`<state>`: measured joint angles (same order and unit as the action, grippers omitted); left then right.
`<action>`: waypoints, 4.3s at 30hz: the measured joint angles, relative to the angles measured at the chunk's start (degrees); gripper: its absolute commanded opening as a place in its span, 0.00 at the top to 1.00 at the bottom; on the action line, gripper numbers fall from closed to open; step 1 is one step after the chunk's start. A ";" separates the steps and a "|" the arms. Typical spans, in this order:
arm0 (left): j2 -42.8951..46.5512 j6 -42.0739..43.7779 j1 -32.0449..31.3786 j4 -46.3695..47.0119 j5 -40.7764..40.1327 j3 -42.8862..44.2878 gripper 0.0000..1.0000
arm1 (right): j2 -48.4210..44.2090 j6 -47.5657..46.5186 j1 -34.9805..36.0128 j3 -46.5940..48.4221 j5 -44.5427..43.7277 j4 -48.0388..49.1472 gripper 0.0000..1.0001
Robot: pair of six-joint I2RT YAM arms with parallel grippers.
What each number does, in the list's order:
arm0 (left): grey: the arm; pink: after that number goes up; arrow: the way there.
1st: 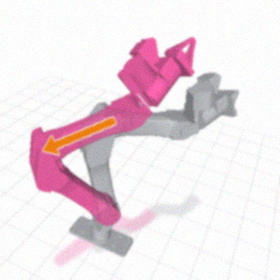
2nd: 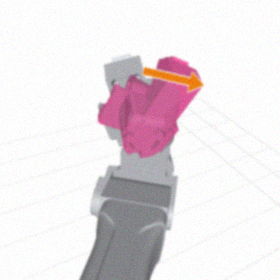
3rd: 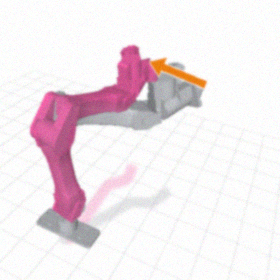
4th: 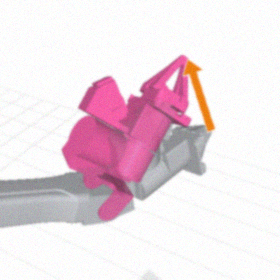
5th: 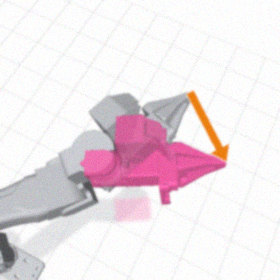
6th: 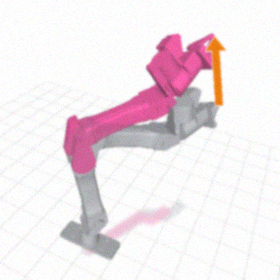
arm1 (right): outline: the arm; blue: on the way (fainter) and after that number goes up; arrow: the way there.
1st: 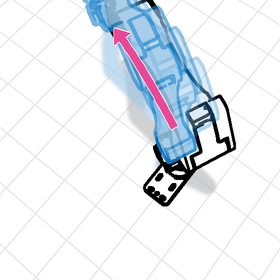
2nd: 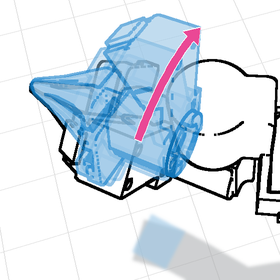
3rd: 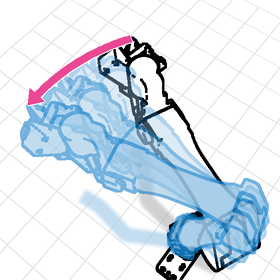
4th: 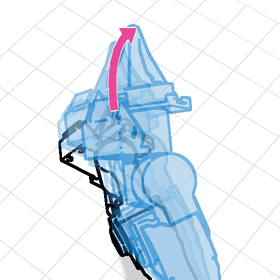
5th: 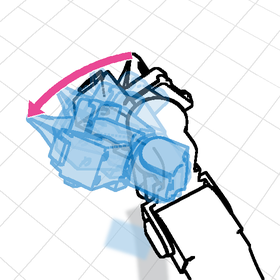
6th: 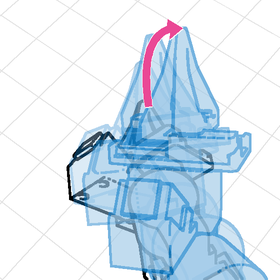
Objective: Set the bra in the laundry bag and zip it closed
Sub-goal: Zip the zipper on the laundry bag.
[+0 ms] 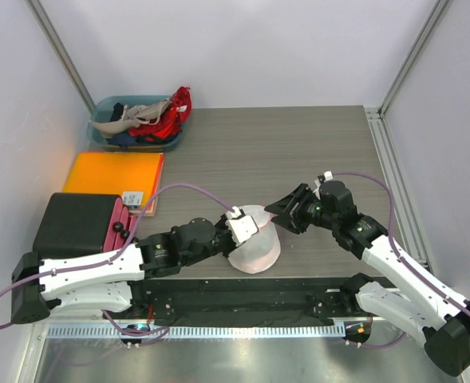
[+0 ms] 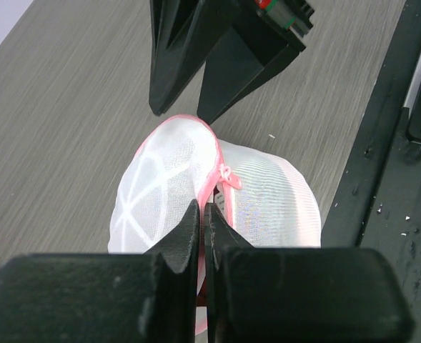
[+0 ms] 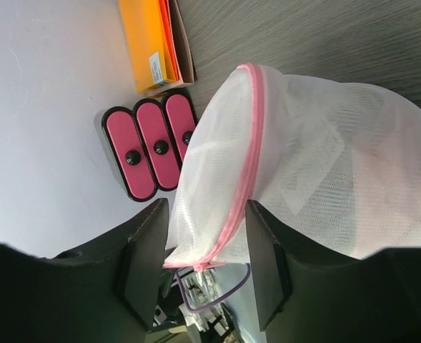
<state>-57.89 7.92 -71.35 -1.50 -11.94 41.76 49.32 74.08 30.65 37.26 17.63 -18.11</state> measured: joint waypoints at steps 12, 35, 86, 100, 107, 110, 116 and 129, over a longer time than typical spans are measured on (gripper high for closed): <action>0.22 -0.24 -0.15 -0.02 1.29 0.00 0.84 | 1.09 3.74 2.03 -2.05 -0.13 2.34 0.69; -14.69 -7.65 -8.79 -9.11 -19.91 22.99 0.47 | -5.27 17.16 3.10 -3.61 -7.26 1.97 0.99; -30.53 -10.56 -2.60 3.19 -39.47 21.11 1.00 | 2.67 23.04 -0.79 1.64 -19.17 8.44 0.99; -7.32 -13.77 -0.94 0.44 -33.77 0.55 1.00 | 12.50 12.61 -13.44 2.05 8.85 19.50 0.99; 1.33 -13.49 -0.13 -0.13 -23.98 -2.08 1.00 | 26.97 -2.12 -14.12 12.09 21.44 18.43 0.79; 0.42 -13.29 0.17 1.70 -19.54 -1.11 1.00 | 30.40 -10.78 -13.18 18.45 22.45 12.33 0.64; -9.62 -13.55 1.38 5.11 -14.12 3.80 1.00 | 31.17 -25.29 -10.62 26.43 16.13 -1.07 0.24; -12.44 -15.10 1.64 6.95 -8.37 5.05 1.00 | 5.53 -20.28 -6.91 10.95 5.60 -13.16 0.44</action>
<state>-70.32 -7.18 -69.71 5.45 -20.32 46.81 54.85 53.80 23.75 48.21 23.22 -31.27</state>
